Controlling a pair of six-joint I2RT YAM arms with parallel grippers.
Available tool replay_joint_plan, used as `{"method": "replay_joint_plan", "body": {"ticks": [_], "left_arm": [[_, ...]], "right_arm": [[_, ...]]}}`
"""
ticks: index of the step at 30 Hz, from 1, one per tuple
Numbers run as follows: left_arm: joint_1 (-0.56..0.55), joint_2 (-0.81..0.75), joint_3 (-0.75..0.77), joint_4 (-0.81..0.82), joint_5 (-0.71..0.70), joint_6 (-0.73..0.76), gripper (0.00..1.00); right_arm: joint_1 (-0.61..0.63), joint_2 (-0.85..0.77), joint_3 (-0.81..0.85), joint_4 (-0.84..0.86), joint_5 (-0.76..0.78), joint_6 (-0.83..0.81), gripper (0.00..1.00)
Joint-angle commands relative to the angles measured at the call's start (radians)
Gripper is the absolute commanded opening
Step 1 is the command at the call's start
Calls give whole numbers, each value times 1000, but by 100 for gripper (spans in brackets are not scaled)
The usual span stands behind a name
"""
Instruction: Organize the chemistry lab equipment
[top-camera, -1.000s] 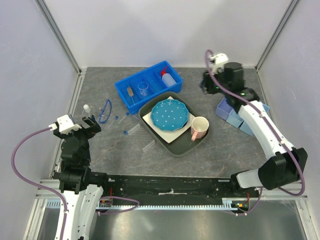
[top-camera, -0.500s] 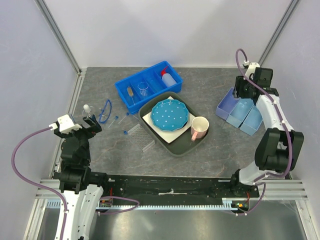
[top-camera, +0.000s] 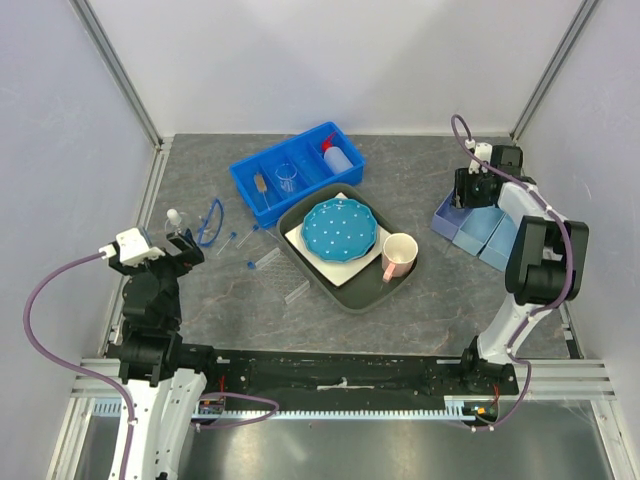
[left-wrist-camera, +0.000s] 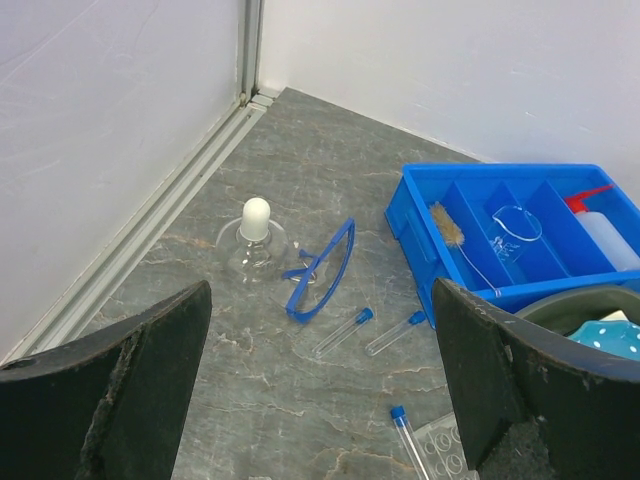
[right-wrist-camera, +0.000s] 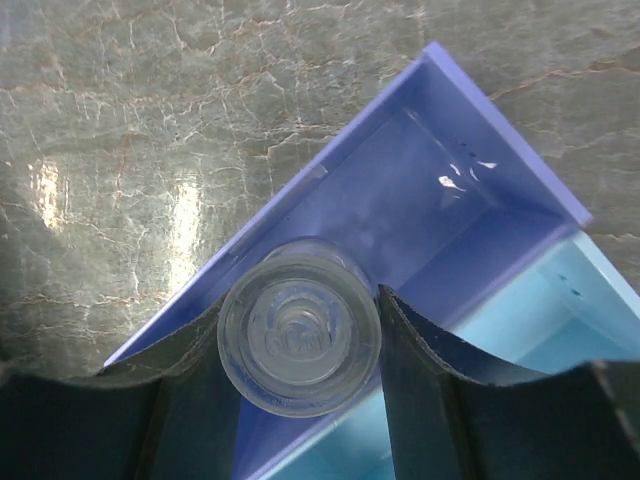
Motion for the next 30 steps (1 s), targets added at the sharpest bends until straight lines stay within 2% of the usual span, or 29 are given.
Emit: {"method": "replay_joint_plan", "body": {"ticks": [1, 4, 8, 14, 20, 25, 28, 30], "left_arm": [[3, 14, -2, 44, 5, 16, 96], [3, 20, -2, 44, 8, 16, 96], [3, 30, 1, 40, 17, 15, 96], [3, 54, 8, 33, 40, 13, 96], [3, 76, 12, 29, 64, 15, 96], [5, 125, 26, 15, 195, 13, 96], [5, 226, 72, -32, 253, -2, 97], [5, 307, 104, -65, 281, -10, 97]], "right_arm": [[-1, 42, 52, 64, -51, -65, 38], [-2, 76, 60, 61, -57, -108, 44], [-2, 116, 97, 12, -33, -148, 60], [-2, 116, 130, -25, -42, -196, 74], [-1, 75, 195, -108, -45, -219, 77], [-1, -20, 252, -232, -46, -278, 77], [-1, -103, 264, -313, -86, -321, 77], [-1, -178, 246, -336, -172, -335, 77]]}}
